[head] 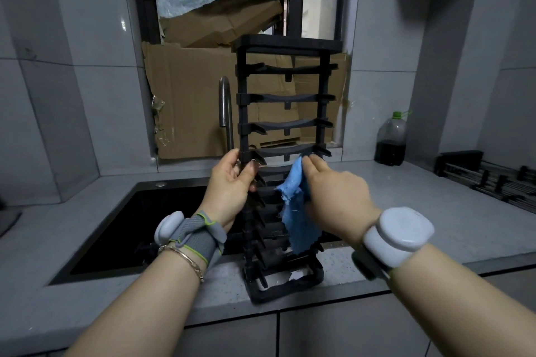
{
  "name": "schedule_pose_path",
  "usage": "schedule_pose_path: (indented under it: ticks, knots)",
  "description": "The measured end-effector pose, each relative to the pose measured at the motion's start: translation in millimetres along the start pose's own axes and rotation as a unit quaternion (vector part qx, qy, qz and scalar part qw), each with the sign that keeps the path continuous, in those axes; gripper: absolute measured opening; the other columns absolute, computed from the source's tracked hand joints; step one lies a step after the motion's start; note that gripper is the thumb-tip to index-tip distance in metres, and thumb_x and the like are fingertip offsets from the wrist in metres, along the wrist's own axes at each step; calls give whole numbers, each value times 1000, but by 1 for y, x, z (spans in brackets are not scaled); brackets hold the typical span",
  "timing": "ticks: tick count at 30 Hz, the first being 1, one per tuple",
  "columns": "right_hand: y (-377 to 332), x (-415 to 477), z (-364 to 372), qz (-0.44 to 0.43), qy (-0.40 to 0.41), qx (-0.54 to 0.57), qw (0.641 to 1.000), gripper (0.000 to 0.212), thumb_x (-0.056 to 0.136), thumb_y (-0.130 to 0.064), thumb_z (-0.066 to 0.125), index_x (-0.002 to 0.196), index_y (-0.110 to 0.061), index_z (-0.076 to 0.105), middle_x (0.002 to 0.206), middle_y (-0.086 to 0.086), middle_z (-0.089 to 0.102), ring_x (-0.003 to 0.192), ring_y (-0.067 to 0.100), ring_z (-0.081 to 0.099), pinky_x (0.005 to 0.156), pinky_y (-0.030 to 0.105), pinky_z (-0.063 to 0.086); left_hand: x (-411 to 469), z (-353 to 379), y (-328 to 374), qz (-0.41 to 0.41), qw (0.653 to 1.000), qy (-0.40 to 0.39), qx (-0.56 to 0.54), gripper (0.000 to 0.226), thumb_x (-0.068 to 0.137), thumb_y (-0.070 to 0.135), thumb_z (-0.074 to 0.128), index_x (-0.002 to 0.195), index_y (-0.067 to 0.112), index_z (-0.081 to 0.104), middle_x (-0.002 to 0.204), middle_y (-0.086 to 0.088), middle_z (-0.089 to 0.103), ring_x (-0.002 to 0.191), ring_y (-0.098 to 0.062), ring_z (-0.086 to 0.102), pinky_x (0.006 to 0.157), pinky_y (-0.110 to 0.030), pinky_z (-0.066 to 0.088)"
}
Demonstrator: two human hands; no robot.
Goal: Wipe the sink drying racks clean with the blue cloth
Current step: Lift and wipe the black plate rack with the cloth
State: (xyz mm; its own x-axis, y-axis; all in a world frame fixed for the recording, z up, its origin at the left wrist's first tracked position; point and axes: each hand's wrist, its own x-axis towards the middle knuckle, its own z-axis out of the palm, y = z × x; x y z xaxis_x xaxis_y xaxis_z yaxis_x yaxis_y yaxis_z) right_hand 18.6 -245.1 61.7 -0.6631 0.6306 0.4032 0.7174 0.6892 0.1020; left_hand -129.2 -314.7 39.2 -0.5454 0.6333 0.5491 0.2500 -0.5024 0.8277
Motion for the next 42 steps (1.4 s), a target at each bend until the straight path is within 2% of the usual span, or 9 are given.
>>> schedule_pose_path:
  ticks: [6,12,15,20,24,27,32,38,42]
  knots:
    - [-21,-3,13,6,13,60,998,76,91,-23,49,150,-14,3,158,3,4,93,28,61,61,29,39,-1,-1,-2,-3,1000,2,14,21,97,4,46,92,21,57,72,6,61,51,-2,45,50,-15,40]
    - [-44,-22,20,-54,5,151,987,79,91,-26,47,149,-22,-6,157,-6,-7,101,25,59,69,29,42,-2,0,-2,-3,1000,-2,3,19,97,5,45,89,19,56,68,8,60,51,-1,46,51,-15,42]
    - [-46,-25,22,-81,1,183,980,81,90,-22,47,149,-25,-8,157,-9,-12,90,25,60,65,27,41,-2,-1,-2,3,1000,-5,4,19,97,7,46,91,20,57,68,11,63,55,-2,48,51,-14,42]
    - [-28,-30,36,-97,15,122,988,77,90,-27,45,149,-25,-4,157,-8,-7,96,21,58,67,29,44,-1,-1,-2,0,1000,-8,-6,18,98,8,46,93,20,57,65,11,60,53,-2,46,51,-15,41]
    - [-14,-32,42,-32,6,98,995,67,91,-28,43,147,-21,7,157,-9,2,92,19,60,60,26,38,0,-1,-3,4,1000,-9,0,20,98,7,45,97,23,57,63,15,62,52,-1,44,53,-13,40]
    - [-16,-23,37,11,26,96,995,63,91,-30,44,144,-16,14,155,-5,12,87,26,63,61,30,40,-2,-1,0,1,1000,-15,-8,19,97,7,45,96,21,57,62,13,59,50,-1,43,52,-13,40]
    - [-18,-6,27,25,18,74,997,51,91,-27,47,137,-12,31,142,2,36,96,30,61,63,31,39,-2,-2,0,-8,1000,-19,-10,19,97,5,44,95,19,56,71,1,54,49,-1,43,51,-13,40]
    - [-40,-24,31,-74,15,85,993,66,90,-30,47,147,-16,18,155,-1,19,98,29,62,72,31,46,-1,0,-3,-7,1000,-2,5,19,98,6,45,95,21,56,73,0,53,49,0,43,52,-13,40]
    - [-30,-17,28,-65,23,44,997,59,89,-29,46,143,-17,24,152,-4,26,95,30,63,62,30,37,-1,-2,0,-10,1000,-9,7,18,98,5,45,95,19,56,72,0,53,49,-2,42,51,-13,40]
